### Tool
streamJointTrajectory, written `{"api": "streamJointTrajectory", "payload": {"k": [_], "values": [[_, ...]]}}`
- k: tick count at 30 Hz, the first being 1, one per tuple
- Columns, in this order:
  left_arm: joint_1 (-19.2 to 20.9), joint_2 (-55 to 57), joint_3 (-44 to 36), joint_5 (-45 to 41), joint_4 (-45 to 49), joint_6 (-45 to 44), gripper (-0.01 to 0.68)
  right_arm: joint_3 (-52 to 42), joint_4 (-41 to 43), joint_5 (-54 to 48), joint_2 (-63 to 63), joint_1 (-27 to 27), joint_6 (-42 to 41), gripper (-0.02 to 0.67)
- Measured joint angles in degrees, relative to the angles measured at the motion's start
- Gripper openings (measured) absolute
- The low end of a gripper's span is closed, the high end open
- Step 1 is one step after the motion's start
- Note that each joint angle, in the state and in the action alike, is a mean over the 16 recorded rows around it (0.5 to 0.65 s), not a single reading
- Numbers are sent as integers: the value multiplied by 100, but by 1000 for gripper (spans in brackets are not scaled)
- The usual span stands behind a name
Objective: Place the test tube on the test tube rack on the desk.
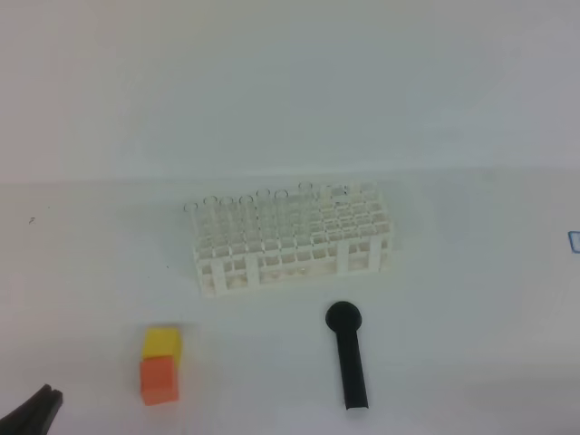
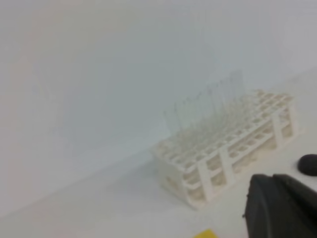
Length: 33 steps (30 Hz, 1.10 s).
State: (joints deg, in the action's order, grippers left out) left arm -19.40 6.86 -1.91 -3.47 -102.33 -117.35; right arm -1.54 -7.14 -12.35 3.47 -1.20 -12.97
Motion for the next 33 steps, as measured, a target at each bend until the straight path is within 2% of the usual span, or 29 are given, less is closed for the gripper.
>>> {"api": "streamJointTrajectory", "payload": {"k": [3,7,13,18,25,33], "values": [[322,37,2,-106,322,256,-1,6,-8,-392,-179,107,-21,-1],[885,76,3,-401,1232,1168,-1,13,-54,-742,-365,214,-12,-1],[1723,40,4,-856,3217,3559,-1,21,-178,-840,-412,250,17,-1],[2231,3,3,-940,4625,5541,-1,22,-254,-847,-412,250,24,-1],[2539,-44,2,-567,6052,7850,-1,22,-271,-848,-412,250,24,-1],[2547,-292,2,-598,7790,10044,-1,22,-282,-853,-412,252,24,-1]]}}
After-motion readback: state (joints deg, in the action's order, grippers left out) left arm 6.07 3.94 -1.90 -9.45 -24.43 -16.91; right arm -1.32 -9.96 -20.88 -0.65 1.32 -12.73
